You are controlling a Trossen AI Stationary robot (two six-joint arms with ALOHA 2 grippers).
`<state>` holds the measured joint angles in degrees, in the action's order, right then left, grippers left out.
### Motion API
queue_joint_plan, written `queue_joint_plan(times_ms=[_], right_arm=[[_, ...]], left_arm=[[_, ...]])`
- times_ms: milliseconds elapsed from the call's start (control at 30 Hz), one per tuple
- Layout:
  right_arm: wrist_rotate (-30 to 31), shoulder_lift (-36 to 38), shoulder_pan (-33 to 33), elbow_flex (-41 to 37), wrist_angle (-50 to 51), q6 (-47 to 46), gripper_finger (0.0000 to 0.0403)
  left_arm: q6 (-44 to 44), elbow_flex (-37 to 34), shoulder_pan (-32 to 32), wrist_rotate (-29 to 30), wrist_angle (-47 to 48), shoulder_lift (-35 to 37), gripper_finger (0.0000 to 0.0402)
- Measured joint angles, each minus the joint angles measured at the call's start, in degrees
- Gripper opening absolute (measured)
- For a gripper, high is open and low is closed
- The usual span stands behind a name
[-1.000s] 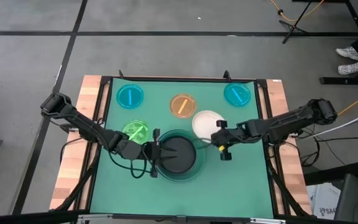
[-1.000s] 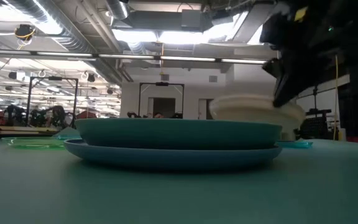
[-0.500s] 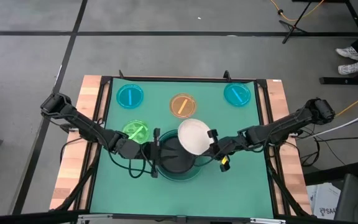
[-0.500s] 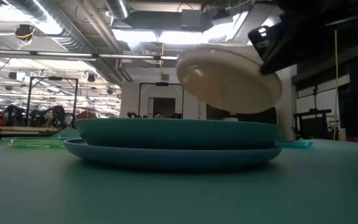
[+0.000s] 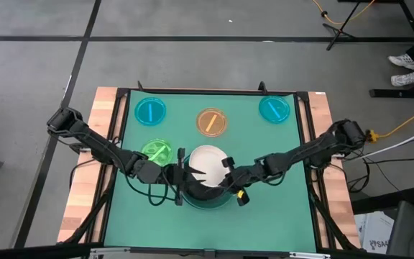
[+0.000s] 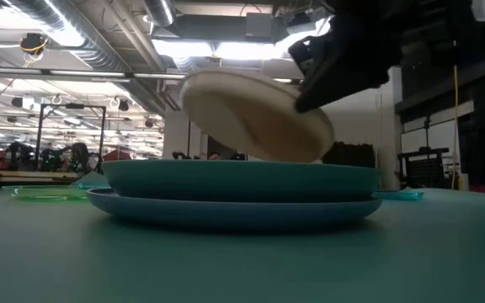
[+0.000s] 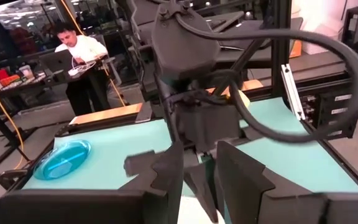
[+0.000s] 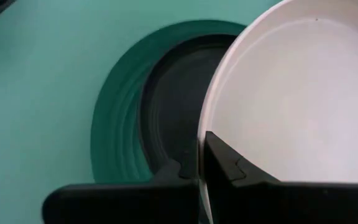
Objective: Stack plastic plates
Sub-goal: Stack the white plate on top of the black plate
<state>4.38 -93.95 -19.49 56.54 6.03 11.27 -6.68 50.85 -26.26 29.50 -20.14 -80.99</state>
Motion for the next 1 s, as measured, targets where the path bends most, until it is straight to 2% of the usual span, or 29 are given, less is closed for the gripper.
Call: queue_joint_plan(times_ms=[400,500,667,933,1000], right_arm=[[-2.5,-7.4,0.0,2.9,-3.2,0.2,0.0001],[-2.7,-8.3,0.0,2.9,-3.0,-0.1,0.0001],[-7.1,-8.4,0.0,2.9,-3.4,-0.3,0.0001],[-6.9,-9.5,0.0,2.9,-5.0,-0.3,0.0001],[-7.8,-10.5,0.0,2.9,-8.1,-0.4,0.0001]], left_arm=[[0.0,0.0,-0.4,0.0,0.0,0.0,0.0092],[0.0,0.0,-0.4,0.0,0.0,0.0,0.0092],[0.1,0.0,-0.4,0.0,0.1,0.0,0.0092],[0.1,0.0,-0.4,0.0,0.1,0.0,0.0092],[0.1,0.0,-0.4,0.0,0.2,0.0,0.0092]])
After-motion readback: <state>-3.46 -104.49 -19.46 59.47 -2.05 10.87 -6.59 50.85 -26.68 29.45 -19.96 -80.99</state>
